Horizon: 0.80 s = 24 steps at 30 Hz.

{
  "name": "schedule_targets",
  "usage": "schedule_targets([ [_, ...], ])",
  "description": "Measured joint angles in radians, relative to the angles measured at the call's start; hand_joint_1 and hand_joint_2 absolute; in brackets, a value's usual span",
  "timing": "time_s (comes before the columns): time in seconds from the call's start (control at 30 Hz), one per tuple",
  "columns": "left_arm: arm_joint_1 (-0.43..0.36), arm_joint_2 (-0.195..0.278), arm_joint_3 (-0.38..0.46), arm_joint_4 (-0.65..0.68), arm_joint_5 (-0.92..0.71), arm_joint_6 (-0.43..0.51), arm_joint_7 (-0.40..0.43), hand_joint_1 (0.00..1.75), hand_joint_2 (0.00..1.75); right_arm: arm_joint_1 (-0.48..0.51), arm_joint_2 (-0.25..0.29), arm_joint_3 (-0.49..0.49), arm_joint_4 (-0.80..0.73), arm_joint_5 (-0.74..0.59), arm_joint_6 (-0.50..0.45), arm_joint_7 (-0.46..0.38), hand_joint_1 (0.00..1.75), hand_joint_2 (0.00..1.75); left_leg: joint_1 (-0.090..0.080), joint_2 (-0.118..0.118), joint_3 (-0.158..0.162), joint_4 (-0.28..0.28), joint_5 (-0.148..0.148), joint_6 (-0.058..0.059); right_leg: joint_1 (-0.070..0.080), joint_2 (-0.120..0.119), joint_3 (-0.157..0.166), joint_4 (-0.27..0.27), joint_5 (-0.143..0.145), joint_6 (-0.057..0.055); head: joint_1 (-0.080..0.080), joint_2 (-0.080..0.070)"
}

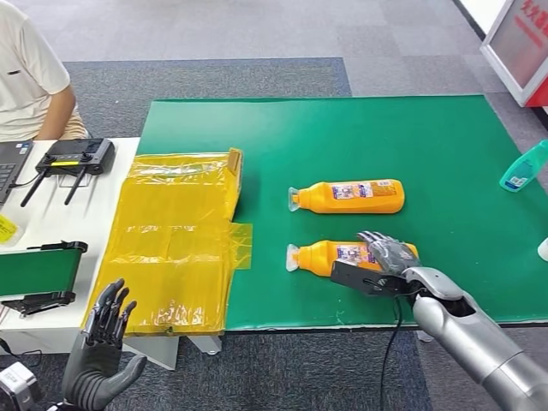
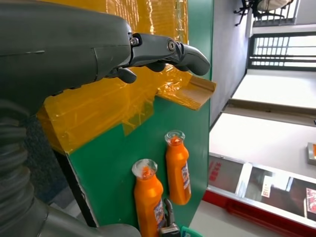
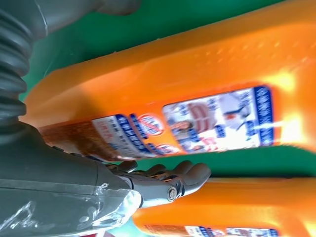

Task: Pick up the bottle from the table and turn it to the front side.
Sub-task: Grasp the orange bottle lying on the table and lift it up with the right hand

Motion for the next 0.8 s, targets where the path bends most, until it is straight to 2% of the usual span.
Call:
schedule_targets([
  [0.3,0.0,0.001,-0.001,0.001,-0.001,-0.002,0.002,0.0,1.75,0.013,0.032,-0.025,0.019,0.082,-0.005,0.008,0.0,1.75,0.0,0.0,0.0,0.0,0.0,0.0,0.0,0.0,0.0,0.0,0.0,0.0,0.0,0.0],
  [0.8,0.004,-0.005,0.001,0.001,-0.015,-0.013,0.002,0.0,1.75,0.028,0.041,-0.071,0.055,0.236,-0.019,0.042,0.0,1.75,0.0,0.0,0.0,0.0,0.0,0.0,0.0,0.0,0.0,0.0,0.0,0.0,0.0,0.0],
])
